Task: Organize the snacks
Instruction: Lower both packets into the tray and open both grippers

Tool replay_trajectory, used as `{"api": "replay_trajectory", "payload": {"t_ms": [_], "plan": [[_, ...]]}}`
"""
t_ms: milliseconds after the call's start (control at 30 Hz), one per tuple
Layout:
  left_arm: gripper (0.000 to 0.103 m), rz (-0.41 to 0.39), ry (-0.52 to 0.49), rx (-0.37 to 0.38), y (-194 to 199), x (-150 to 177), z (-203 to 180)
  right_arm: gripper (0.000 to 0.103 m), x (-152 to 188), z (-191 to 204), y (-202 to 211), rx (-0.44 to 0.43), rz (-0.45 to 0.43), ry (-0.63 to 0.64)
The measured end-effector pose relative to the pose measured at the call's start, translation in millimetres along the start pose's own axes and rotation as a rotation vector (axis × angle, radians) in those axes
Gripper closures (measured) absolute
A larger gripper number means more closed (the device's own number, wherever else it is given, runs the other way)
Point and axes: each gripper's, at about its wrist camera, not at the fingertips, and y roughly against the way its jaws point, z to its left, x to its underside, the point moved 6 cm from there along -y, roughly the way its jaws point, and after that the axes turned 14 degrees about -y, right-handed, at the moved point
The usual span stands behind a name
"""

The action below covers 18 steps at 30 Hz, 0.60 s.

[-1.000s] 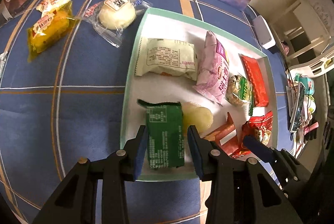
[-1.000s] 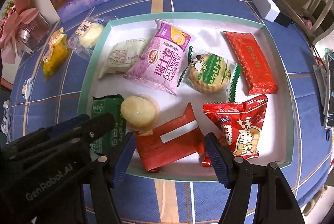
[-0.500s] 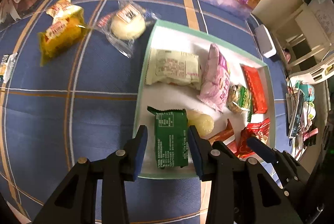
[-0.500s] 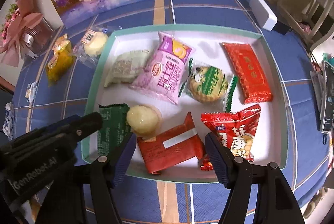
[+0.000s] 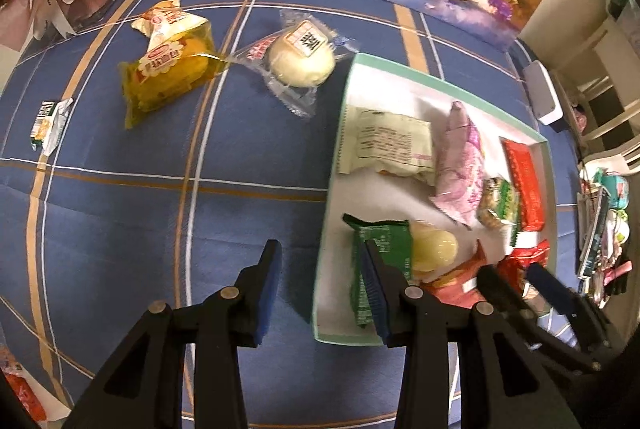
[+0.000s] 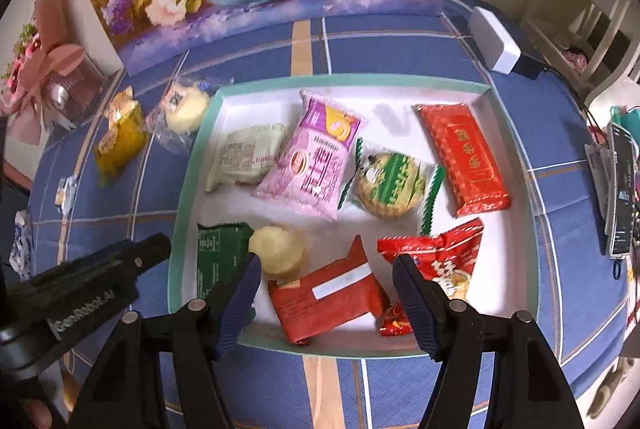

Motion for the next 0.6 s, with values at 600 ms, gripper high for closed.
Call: {"api": "replay_trajectory", "payload": {"t_ms": [600], "plan": [[0.027, -0.023, 0.027, -0.137, 3, -1, 23, 0.031, -10, -8, 9, -0.017, -0.043, -0.053]]}}
